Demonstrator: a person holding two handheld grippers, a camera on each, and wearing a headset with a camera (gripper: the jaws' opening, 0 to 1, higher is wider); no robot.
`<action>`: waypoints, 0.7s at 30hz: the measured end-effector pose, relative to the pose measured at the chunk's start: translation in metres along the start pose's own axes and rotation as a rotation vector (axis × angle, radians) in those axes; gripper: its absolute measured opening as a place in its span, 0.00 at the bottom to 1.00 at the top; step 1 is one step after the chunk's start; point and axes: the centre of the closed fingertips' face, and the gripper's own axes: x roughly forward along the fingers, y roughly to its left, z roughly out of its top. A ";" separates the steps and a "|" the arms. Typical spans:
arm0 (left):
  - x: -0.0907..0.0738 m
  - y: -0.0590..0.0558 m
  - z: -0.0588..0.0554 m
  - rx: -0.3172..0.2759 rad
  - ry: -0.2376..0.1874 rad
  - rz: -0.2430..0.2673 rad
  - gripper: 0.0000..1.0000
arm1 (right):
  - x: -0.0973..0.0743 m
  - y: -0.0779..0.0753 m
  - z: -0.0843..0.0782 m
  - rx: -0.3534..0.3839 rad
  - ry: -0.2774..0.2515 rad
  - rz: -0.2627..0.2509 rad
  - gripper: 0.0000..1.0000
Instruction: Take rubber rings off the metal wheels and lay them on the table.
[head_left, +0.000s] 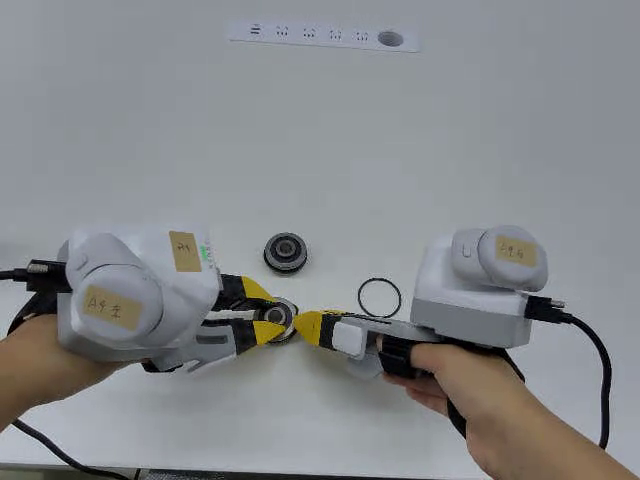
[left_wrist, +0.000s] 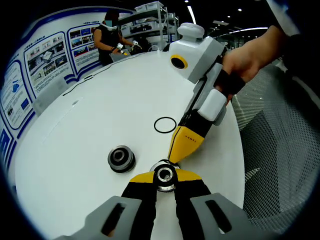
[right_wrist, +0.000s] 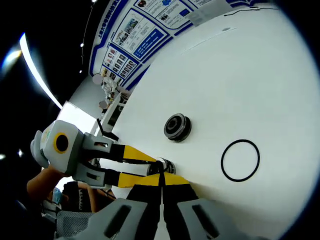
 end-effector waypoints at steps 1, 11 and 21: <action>0.000 0.000 0.000 0.000 0.000 0.000 0.13 | 0.000 0.000 0.000 -0.017 0.002 -0.003 0.01; 0.000 0.000 0.000 0.003 0.004 0.000 0.13 | 0.001 0.002 0.000 -0.058 0.003 -0.011 0.01; -0.001 0.000 -0.001 0.004 0.004 -0.003 0.13 | 0.002 0.003 -0.001 -0.078 0.007 -0.009 0.01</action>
